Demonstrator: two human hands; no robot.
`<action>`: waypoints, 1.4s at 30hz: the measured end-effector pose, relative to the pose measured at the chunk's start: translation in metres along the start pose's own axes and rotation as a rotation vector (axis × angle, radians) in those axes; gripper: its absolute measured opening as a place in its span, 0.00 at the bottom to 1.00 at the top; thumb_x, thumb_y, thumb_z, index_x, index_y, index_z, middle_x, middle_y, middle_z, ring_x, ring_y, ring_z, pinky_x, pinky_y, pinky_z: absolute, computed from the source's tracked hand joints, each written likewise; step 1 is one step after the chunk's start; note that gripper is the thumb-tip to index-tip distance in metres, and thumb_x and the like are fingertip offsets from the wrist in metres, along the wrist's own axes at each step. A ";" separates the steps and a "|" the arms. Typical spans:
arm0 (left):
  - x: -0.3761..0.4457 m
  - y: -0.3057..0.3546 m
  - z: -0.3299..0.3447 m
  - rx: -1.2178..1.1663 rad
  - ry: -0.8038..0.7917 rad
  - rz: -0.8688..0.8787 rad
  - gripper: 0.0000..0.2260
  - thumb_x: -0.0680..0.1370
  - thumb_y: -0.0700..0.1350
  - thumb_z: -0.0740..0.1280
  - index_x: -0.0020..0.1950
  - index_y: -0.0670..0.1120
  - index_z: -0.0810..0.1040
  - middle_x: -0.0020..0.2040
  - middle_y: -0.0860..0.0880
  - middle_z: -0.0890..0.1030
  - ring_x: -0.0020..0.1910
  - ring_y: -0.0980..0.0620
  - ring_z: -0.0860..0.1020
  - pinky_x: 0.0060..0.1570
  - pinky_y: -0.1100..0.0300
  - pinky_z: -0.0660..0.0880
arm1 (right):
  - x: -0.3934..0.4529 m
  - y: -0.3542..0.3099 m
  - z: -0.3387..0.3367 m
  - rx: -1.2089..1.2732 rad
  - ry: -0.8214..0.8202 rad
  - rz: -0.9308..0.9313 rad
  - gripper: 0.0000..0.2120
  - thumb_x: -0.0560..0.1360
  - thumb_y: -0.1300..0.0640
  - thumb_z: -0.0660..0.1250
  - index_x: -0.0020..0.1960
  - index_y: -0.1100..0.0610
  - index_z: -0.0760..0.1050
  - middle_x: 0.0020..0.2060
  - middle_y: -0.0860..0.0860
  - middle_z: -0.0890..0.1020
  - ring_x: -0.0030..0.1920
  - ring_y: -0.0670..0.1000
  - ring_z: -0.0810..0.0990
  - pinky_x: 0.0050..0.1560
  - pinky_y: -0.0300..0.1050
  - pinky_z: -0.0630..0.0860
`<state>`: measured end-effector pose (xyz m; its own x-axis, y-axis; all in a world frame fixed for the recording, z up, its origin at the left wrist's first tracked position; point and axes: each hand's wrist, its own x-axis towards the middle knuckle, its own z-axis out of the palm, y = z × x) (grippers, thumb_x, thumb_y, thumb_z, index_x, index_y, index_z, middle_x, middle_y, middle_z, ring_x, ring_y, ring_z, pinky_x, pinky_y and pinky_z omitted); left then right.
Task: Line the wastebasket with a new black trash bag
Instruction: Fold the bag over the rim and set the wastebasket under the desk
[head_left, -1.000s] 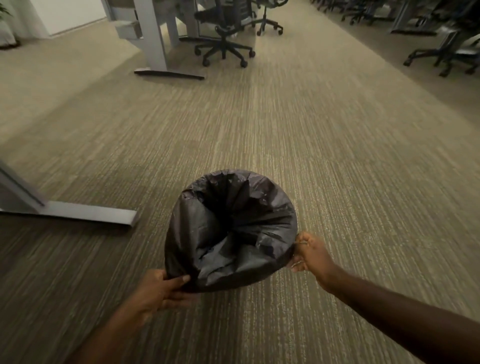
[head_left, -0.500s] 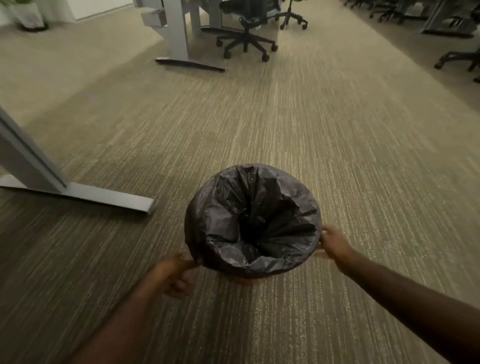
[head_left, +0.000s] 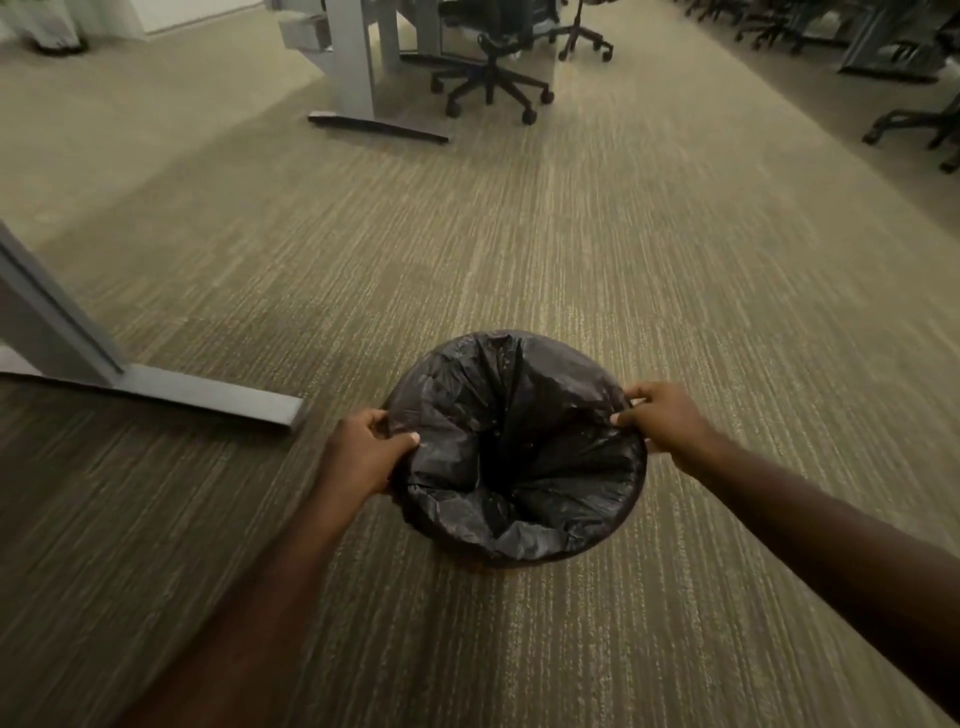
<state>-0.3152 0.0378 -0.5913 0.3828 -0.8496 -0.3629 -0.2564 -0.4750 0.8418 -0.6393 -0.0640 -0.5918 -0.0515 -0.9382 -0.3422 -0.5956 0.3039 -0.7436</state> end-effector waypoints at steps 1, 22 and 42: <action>0.000 0.001 0.001 -0.014 -0.016 -0.022 0.17 0.73 0.40 0.73 0.61 0.43 0.78 0.53 0.41 0.83 0.46 0.41 0.83 0.42 0.40 0.83 | -0.003 0.000 -0.003 -0.052 -0.011 0.003 0.09 0.73 0.66 0.70 0.53 0.59 0.79 0.46 0.59 0.86 0.45 0.57 0.86 0.42 0.55 0.85; -0.057 -0.001 0.005 0.528 -0.075 0.269 0.22 0.71 0.68 0.65 0.38 0.49 0.77 0.30 0.48 0.82 0.30 0.48 0.82 0.37 0.51 0.81 | -0.093 -0.009 -0.077 -0.936 -0.003 -0.141 0.31 0.78 0.41 0.66 0.77 0.51 0.64 0.70 0.54 0.75 0.67 0.55 0.76 0.62 0.54 0.75; -0.070 -0.047 0.105 1.367 -0.484 0.774 0.18 0.79 0.45 0.56 0.68 0.48 0.72 0.65 0.44 0.77 0.63 0.42 0.76 0.64 0.49 0.72 | -0.019 0.064 0.095 -1.208 -0.752 -0.325 0.23 0.83 0.50 0.58 0.75 0.58 0.69 0.73 0.57 0.72 0.73 0.59 0.71 0.74 0.51 0.63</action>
<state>-0.4237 0.0955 -0.6473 -0.4302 -0.8304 -0.3540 -0.8898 0.4563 0.0110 -0.6003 -0.0110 -0.6875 0.4109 -0.5153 -0.7521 -0.8152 -0.5770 -0.0500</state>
